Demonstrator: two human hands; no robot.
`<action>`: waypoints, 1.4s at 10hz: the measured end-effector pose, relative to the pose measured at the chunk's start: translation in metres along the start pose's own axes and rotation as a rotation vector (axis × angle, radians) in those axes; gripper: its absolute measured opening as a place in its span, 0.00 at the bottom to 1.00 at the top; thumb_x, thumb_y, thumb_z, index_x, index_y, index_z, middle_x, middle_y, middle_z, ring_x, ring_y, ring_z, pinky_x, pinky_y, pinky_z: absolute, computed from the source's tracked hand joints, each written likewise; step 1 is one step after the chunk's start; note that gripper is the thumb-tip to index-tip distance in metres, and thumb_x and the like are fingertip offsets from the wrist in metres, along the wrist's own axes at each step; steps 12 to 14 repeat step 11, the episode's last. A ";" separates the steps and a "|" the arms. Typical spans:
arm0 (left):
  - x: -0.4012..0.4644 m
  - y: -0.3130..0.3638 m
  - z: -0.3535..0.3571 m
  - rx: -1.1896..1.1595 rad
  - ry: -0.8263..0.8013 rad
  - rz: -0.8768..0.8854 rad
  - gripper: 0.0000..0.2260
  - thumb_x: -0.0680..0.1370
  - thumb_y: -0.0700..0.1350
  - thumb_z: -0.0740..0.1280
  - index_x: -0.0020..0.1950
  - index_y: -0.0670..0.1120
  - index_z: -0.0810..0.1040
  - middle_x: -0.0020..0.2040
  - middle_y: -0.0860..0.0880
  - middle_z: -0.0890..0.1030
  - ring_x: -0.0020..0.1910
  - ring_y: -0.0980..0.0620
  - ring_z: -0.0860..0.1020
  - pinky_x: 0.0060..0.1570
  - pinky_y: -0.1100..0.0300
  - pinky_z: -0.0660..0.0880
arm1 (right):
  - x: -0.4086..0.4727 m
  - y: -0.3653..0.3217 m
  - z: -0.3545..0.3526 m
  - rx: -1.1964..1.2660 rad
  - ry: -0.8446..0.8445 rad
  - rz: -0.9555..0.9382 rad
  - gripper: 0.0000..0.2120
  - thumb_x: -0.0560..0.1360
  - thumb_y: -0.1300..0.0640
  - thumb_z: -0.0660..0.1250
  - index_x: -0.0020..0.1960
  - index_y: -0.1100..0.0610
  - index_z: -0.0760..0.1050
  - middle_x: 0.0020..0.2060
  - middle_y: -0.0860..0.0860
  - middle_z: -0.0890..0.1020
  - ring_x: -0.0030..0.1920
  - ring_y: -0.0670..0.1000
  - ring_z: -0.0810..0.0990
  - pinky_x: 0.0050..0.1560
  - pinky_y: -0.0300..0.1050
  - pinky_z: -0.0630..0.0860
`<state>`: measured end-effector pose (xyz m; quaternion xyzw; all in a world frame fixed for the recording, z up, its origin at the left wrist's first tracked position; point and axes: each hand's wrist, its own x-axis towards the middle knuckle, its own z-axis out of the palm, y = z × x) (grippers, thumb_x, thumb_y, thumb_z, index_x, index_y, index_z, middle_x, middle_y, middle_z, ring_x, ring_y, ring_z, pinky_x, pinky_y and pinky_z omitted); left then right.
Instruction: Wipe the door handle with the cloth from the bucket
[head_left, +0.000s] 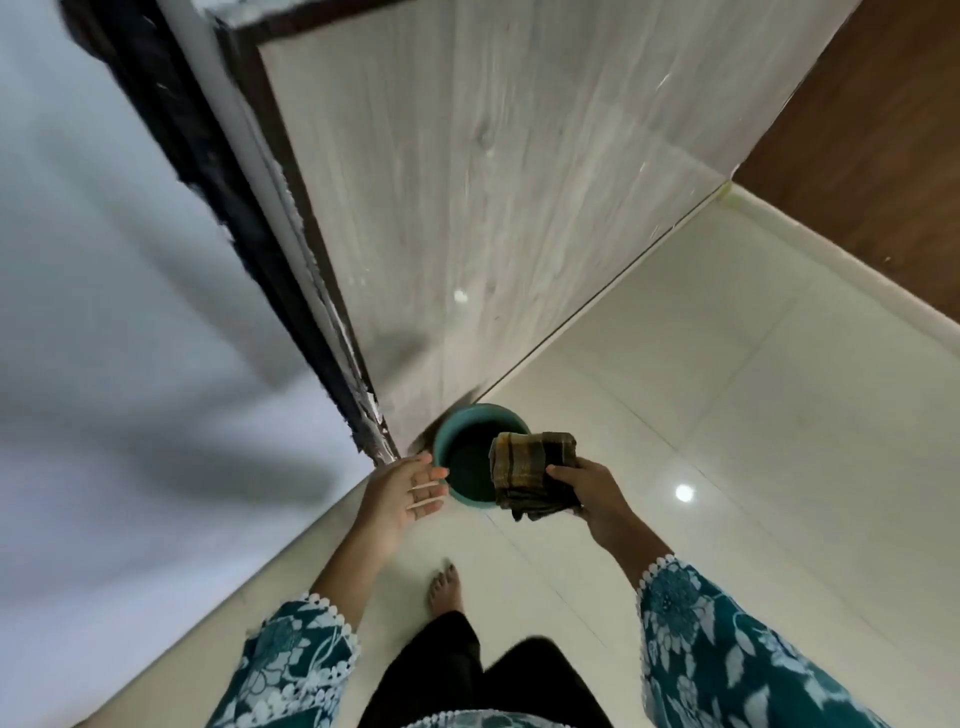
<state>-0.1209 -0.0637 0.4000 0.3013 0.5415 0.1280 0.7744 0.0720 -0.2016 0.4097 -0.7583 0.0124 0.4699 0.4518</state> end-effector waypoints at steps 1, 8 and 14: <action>0.032 -0.020 0.017 -0.034 0.039 -0.056 0.09 0.79 0.41 0.61 0.57 0.41 0.75 0.52 0.38 0.81 0.44 0.42 0.81 0.43 0.53 0.76 | 0.044 0.015 -0.007 -0.034 0.015 0.097 0.09 0.72 0.65 0.67 0.52 0.60 0.79 0.44 0.59 0.82 0.42 0.57 0.80 0.39 0.46 0.76; 0.422 -0.207 -0.025 -0.309 0.137 0.134 0.11 0.81 0.42 0.57 0.60 0.44 0.75 0.51 0.43 0.85 0.50 0.45 0.84 0.46 0.54 0.81 | 0.540 0.268 0.132 -0.685 -0.074 0.243 0.20 0.78 0.57 0.61 0.67 0.66 0.70 0.64 0.63 0.75 0.66 0.60 0.72 0.66 0.46 0.68; 0.408 -0.194 -0.033 -0.310 0.144 0.090 0.10 0.80 0.43 0.58 0.58 0.44 0.76 0.50 0.44 0.85 0.49 0.45 0.84 0.46 0.54 0.81 | 0.540 0.268 0.128 -0.852 -0.155 0.252 0.15 0.78 0.59 0.60 0.62 0.65 0.74 0.60 0.63 0.78 0.63 0.59 0.75 0.64 0.47 0.68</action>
